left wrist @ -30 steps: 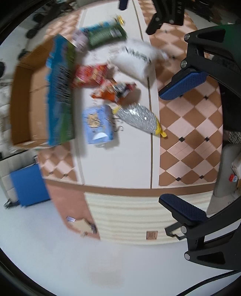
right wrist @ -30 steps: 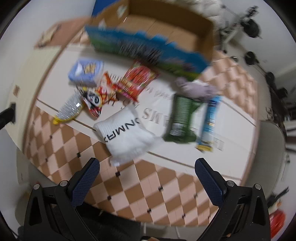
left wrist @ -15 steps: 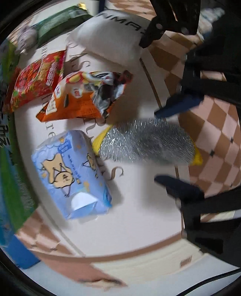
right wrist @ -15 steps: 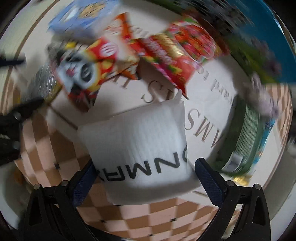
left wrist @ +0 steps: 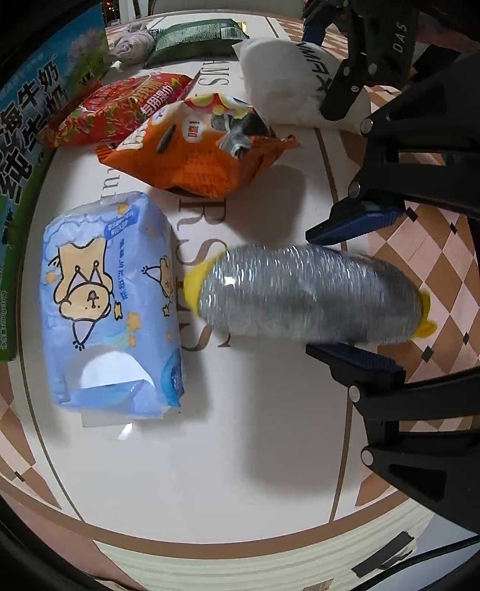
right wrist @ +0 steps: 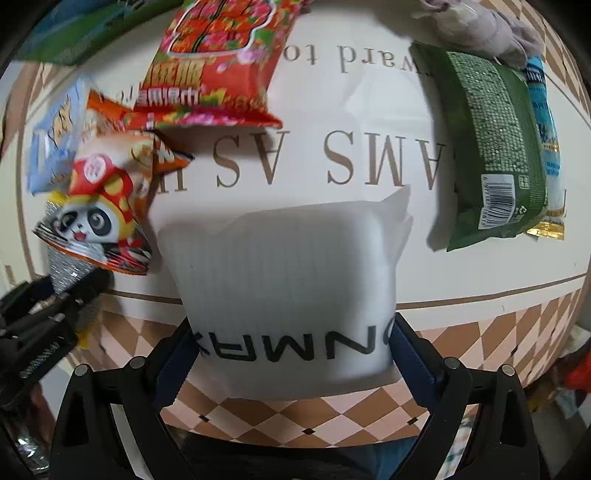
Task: Organize soft objects
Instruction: 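Grasp the silver glitter sponge with left gripper while right grasps white NMAX pouch, then lower sponge into box with left gripper while right places white pouch beside it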
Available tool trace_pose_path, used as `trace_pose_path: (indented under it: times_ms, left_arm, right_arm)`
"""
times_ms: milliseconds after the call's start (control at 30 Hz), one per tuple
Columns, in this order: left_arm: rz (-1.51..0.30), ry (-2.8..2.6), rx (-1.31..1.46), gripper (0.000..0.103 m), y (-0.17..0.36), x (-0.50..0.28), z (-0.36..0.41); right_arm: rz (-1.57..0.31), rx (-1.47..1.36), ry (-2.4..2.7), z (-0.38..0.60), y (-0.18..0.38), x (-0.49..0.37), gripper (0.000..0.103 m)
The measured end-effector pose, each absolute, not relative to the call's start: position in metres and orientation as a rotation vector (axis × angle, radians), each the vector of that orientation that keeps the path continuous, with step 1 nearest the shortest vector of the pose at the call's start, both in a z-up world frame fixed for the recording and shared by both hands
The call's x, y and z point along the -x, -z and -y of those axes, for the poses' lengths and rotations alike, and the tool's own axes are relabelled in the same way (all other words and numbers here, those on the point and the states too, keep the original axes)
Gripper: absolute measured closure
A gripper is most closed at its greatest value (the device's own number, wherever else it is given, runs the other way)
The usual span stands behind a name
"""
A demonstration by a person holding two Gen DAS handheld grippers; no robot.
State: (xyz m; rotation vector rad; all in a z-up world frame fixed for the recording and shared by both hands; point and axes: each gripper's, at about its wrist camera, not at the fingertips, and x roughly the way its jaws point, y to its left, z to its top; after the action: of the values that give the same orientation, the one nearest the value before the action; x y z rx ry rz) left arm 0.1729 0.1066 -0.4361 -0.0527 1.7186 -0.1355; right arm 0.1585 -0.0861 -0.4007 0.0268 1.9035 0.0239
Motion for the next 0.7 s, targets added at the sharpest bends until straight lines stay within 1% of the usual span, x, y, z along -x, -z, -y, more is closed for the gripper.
trace_pose_path:
  times_ms: [67,133,167,233,300,333,400,467,500,600,633,700]
  left_arm:
    - [-1.705,0.127,0.084,0.061,0.433,-0.167,-0.111]
    - [-1.693,0.122,0.117,0.062,0.429,-0.158,-0.120]
    - [-1.682,0.116,0.120,0.064,0.427,-0.153,-0.124]
    - [-1.657,0.115,0.113,0.065,0.420,-0.145,-0.130]
    - [-1.627,0.128,0.115,0.065,0.406,-0.139,-0.128]
    - [-1.605,0.135,0.124,0.065,0.396,-0.136,-0.128]
    - [-1.549,0.158,0.148,0.065,0.367,-0.133,-0.127]
    - [-1.498,0.178,0.171,0.065,0.329,-0.136,-0.126]
    - [-1.472,0.191,0.187,0.065,0.301,-0.144,-0.125]
    - [-1.379,0.214,0.223,0.065,0.243,-0.183,-0.114]
    - [-1.357,0.223,0.229,0.065,0.238,-0.205,-0.105]
    - [-1.321,0.242,0.229,0.065,0.216,-0.246,-0.093]
  right_arm:
    - [-1.898,-0.024,-0.009,0.081,0.406,-0.152,0.005]
    - [-1.882,-0.024,0.020,0.077,0.408,-0.138,0.014]
    - [-1.869,-0.023,0.030,0.076,0.408,-0.135,0.016]
    - [-1.852,-0.032,0.039,0.075,0.404,-0.130,0.023]
    - [-1.836,-0.063,0.041,0.072,0.394,-0.125,0.026]
    - [-1.834,-0.087,0.037,0.085,0.374,-0.129,0.027]
    - [-1.819,-0.116,0.024,0.084,0.360,-0.123,0.028]
    - [-1.796,-0.145,-0.001,0.081,0.341,-0.117,0.029]
    - [-1.782,-0.172,-0.024,0.082,0.328,-0.115,0.029]
    - [-1.716,-0.265,-0.101,0.090,0.281,-0.119,0.029]
    - [-1.691,-0.290,-0.121,0.093,0.272,-0.125,0.029]
    - [-1.626,-0.329,-0.154,0.098,0.233,-0.142,0.029]
